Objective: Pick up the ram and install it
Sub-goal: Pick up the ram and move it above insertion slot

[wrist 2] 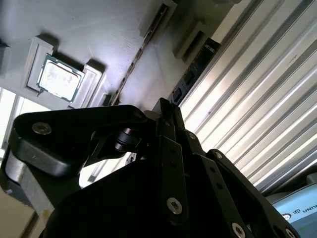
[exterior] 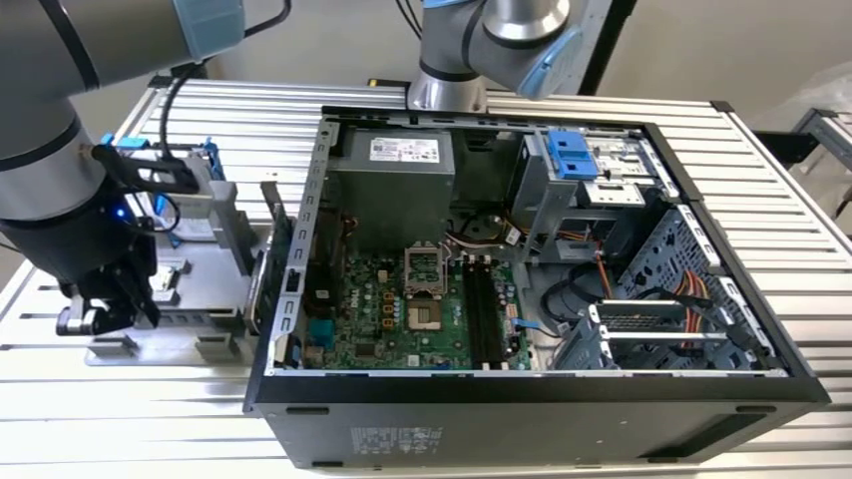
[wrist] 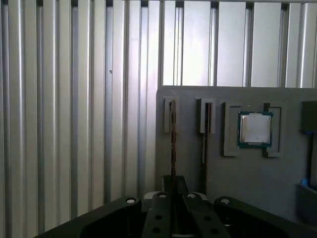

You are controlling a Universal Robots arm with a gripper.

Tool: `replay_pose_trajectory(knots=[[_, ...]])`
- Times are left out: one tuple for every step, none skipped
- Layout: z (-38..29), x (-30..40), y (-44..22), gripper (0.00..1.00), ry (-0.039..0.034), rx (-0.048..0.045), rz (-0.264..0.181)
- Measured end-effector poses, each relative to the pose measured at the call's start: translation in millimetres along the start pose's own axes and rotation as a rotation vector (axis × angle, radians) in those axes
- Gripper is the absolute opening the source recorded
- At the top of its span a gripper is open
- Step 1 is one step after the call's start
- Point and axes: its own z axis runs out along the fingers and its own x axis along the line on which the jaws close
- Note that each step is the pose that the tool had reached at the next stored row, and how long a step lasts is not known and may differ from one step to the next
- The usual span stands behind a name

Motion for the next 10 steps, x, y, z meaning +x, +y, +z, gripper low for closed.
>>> replay_pose_trajectory(knots=[[-0.9,0.0,0.0,0.00,0.0000,-0.0001,0.000],[-1.8,0.0,0.0,0.00,0.0000,-0.0001,0.000],[-2.7,0.0,0.1,0.00,0.0000,0.0000,0.000],[-3.5,0.1,0.1,0.00,0.0000,0.0000,0.000],[-4.3,0.1,0.1,0.00,0.0001,-0.0001,0.000],[-5.1,0.1,0.1,0.00,0.0000,-0.0001,0.000],[-5.8,0.1,0.1,0.00,0.0000,0.0000,0.000],[-6.7,0.1,0.1,0.00,0.0000,-0.0001,0.000],[-7.5,0.1,0.2,0.00,0.0000,-0.0001,0.000],[-8.4,0.2,0.2,0.00,0.0000,0.0000,0.000]])
